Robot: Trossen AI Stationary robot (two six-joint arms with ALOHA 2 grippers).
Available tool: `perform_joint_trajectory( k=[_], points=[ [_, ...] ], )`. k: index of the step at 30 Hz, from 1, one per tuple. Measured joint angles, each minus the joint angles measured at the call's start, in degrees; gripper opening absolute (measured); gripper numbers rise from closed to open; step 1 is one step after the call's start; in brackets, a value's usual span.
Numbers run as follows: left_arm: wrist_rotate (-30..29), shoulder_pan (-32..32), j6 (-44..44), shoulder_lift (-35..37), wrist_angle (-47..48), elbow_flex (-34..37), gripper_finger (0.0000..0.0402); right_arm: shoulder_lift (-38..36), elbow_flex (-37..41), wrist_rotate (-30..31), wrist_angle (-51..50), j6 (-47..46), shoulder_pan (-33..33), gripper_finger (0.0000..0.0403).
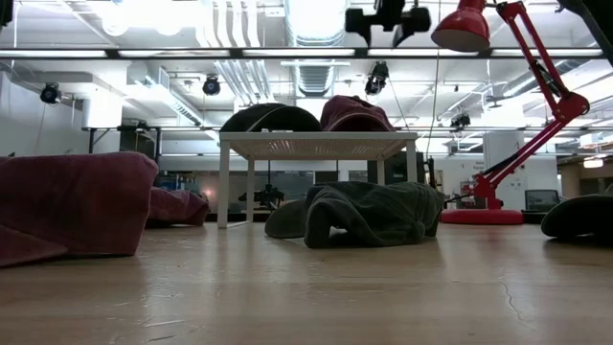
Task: Pick & Place hat
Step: Put the middle red cap on the shelf
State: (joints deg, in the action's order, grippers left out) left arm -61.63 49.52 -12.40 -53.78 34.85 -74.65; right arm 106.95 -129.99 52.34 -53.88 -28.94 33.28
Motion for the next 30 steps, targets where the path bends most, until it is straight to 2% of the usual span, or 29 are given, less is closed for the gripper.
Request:
perform_joint_trajectory(
  k=[2,4,9,14,22,30],
  points=[
    [0.0,-0.01,0.08,0.0,0.0,0.0,0.0152,0.69,0.95,7.34,0.64,4.27,-1.09,0.0279],
    [0.01,0.0,0.11,0.0,0.0,0.0,0.0152,1.68,2.06,11.79,0.76,8.69,-1.99,0.0282],
    [0.0,0.0,1.39,0.0,0.04,0.0,0.0152,5.03,4.36,13.13,1.84,18.23,-2.75,0.0288],
    [0.0,0.0,2.0,0.0,0.23,0.0,0.0152,8.59,4.26,28.22,3.47,21.93,-2.31,0.029],
    [0.0,0.0,1.98,0.0,1.27,0.0,0.0152,12.25,4.24,27.79,3.79,23.04,-1.83,0.0281],
    [0.02,0.0,1.57,0.0,1.7,0.0,0.0152,14.85,4.21,33.47,3.71,21.59,-1.25,0.029]
  ],
)
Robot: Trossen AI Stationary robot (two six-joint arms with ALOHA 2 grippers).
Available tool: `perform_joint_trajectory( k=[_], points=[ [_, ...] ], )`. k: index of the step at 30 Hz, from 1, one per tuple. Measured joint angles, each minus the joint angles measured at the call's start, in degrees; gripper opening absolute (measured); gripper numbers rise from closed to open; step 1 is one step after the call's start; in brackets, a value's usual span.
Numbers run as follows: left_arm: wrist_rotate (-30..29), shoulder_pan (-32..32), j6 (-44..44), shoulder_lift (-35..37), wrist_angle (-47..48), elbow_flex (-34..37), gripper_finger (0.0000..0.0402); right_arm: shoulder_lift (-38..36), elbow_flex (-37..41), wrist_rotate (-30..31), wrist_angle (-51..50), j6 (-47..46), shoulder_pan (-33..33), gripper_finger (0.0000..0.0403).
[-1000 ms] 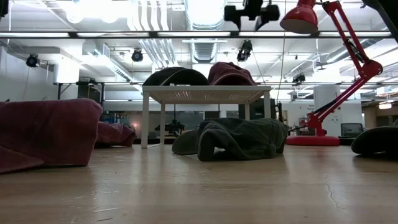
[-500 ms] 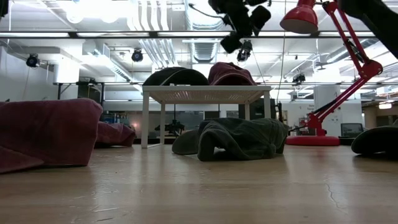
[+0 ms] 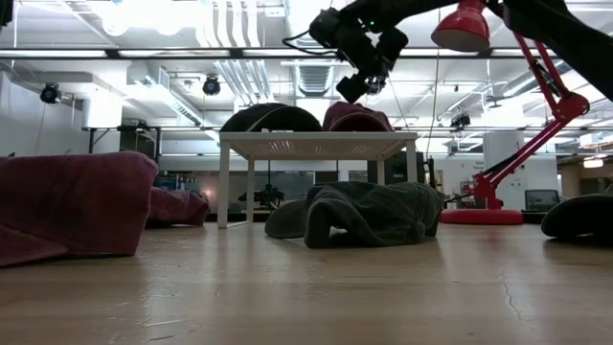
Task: Pick & Place hat
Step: Put the middle red cap on the shelf
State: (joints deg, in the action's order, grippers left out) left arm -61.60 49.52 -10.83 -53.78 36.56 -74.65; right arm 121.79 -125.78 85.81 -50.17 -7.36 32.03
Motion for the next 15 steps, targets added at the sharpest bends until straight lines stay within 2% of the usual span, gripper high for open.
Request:
perform_joint_trajectory(
  k=[8,15],
  points=[
    [0.0,0.0,-0.13,0.0,-0.01,0.0,0.0152,0.91,0.0,-0.32,-0.15,1.92,-0.1,0.0293],
    [0.02,0.02,-0.23,0.0,-0.02,0.0,0.0152,1.62,0.55,-2.95,-0.59,4.83,-0.61,0.0283]
  ],
)
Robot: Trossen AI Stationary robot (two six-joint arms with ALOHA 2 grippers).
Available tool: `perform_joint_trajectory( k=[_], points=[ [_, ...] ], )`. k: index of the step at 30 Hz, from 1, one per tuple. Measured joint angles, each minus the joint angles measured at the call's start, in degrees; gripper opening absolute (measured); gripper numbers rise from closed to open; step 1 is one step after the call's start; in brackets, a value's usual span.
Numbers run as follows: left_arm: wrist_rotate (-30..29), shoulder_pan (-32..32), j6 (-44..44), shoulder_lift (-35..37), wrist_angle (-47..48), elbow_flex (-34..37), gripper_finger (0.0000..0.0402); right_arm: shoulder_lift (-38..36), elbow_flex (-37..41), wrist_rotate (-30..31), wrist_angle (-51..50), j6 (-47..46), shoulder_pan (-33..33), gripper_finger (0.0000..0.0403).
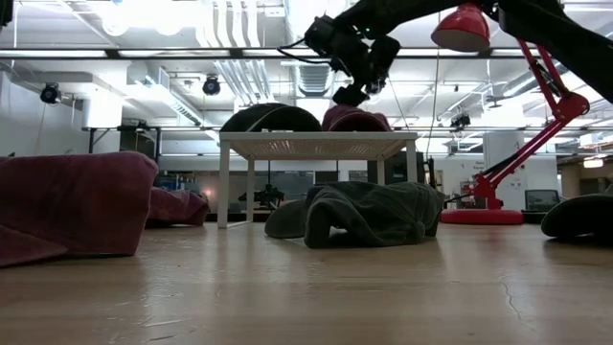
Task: Pick & Place hat
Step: Put the middle red cap on the shelf, then stack the left black cap on top of the black cap on the shelf
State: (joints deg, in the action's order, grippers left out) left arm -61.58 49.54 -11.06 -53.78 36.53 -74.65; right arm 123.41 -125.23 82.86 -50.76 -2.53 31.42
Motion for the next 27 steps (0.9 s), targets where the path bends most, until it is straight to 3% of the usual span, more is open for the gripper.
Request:
perform_joint_trajectory(
  k=[3,6,14,20,22,25,27],
  points=[
    [0.0,0.0,-0.03,0.0,0.0,0.0,0.0152,0.14,0.09,1.03,0.02,-0.1,-0.06,0.0281],
    [0.0,0.0,-0.07,0.0,0.0,0.0,0.0152,-0.25,0.03,6.74,0.12,-3.17,-0.17,0.0282],
    [0.02,0.0,-0.57,0.0,0.0,0.0,0.0152,-5.69,-0.12,7.13,0.14,-11.59,-1.5,0.0295],
    [1.36,0.03,-0.69,0.0,0.0,0.0,0.0152,-11.53,-0.13,5.55,0.15,-13.5,-8.97,0.03],
    [3.75,0.23,-0.41,0.0,0.09,-0.1,0.0152,-13.66,-0.13,-2.83,0.13,-8.33,-12.21,0.0297],
    [8.97,0.35,-0.37,-0.02,0.11,-1.03,0.0152,-16.65,-0.12,-26.79,-1.53,2.62,-17.36,0.0293],
    [10.86,0.37,-0.65,-0.02,0.05,-1.49,0.0151,-18.41,-0.05,-41.44,-3.2,4.99,-21.0,0.029]
  ],
)
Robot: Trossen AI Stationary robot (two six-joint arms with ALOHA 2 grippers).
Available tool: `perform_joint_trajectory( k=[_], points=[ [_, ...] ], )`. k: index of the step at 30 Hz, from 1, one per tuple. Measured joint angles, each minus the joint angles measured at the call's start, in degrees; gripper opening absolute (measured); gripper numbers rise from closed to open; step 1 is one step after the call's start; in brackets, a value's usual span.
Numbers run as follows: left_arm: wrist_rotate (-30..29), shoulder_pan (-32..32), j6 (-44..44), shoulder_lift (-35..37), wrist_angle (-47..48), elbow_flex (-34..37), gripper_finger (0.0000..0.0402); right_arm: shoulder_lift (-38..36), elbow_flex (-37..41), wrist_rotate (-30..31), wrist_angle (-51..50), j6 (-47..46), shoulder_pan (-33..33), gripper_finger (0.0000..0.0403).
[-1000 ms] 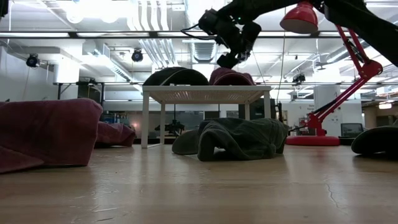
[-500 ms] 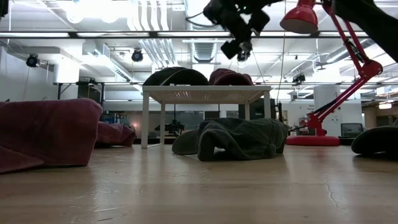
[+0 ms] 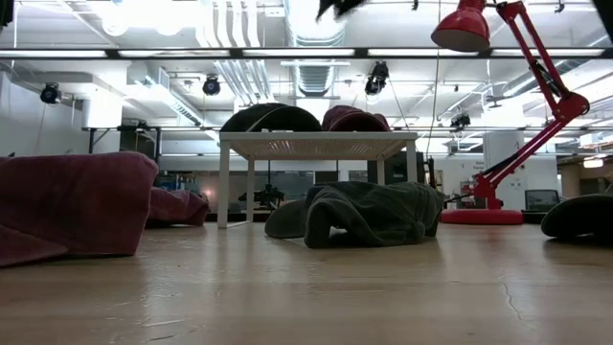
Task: Pick & Place hat
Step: Stack the left black cap on top of the black cap on the shelf
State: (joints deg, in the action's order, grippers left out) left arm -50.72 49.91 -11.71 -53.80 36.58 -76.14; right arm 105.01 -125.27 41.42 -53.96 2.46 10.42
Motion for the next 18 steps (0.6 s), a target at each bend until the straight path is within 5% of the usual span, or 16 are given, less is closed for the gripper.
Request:
perform_joint_trajectory(
  k=[3,18],
  points=[
    [0.55,0.02,-0.59,-0.39,0.77,-0.3,0.0151,-2.1,0.05,-9.98,0.31,-0.84,-5.46,0.0286],
    [0.31,-0.04,-8.21,-6.87,2.01,0.33,0.0151,-5.59,0.05,-10.06,10.72,-8.42,-20.89,0.0296]
  ],
)
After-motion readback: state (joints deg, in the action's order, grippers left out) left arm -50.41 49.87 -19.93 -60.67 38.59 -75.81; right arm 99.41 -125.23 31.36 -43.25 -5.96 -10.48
